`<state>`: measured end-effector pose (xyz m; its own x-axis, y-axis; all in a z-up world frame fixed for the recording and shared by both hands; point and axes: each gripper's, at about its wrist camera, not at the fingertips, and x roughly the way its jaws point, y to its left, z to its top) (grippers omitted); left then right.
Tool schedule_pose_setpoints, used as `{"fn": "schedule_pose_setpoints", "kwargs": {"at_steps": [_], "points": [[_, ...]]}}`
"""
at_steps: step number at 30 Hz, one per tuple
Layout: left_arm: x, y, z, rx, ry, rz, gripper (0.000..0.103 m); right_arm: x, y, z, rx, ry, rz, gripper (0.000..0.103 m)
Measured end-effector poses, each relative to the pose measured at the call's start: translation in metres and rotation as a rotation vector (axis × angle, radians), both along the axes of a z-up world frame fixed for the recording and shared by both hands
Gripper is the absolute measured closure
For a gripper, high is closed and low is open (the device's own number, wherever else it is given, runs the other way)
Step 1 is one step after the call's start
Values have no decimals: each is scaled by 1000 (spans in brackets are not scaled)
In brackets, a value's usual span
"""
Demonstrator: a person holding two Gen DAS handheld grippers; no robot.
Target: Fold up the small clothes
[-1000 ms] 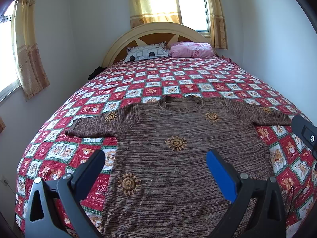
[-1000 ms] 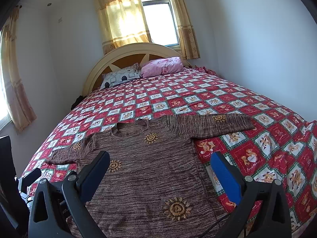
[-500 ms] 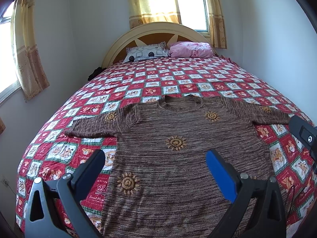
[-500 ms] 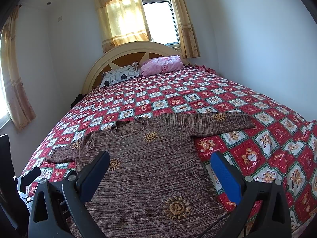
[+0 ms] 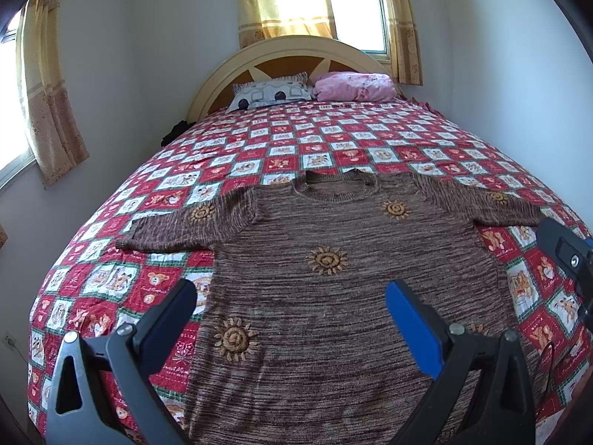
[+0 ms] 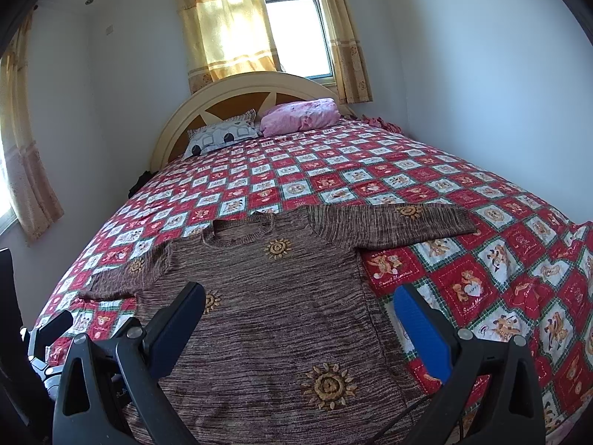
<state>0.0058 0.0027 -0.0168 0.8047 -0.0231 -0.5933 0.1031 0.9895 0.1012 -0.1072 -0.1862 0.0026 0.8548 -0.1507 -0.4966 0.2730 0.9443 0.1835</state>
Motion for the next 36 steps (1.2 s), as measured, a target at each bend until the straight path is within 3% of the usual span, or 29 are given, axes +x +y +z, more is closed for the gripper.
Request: {"fn": "schedule_pose_setpoints", "kwargs": {"at_steps": [12,21,24,26,28,29,35,36], "points": [[32,-3,-21,-4,61,-12,0,28,-19,-23,-33,88,-50,1],[83,-11,-43,35,103,-25,0,67,-54,-54,-58,178,-90,1],[101,-6,-50,39,97,-16,0,79,-81,-63,-17,202,-82,2],[113,1,-53,34,89,2,0,85,-110,-62,5,180,-98,7],[126,11,-55,28,84,39,0,95,-150,-58,13,165,-140,25],[132,15,-57,23,87,59,0,101,-167,-57,23,169,-156,28],[160,53,-78,-94,157,155,0,147,-312,-74,264,191,-299,32],[162,56,-83,-106,169,171,0,153,-321,-77,274,199,-309,41]]}}
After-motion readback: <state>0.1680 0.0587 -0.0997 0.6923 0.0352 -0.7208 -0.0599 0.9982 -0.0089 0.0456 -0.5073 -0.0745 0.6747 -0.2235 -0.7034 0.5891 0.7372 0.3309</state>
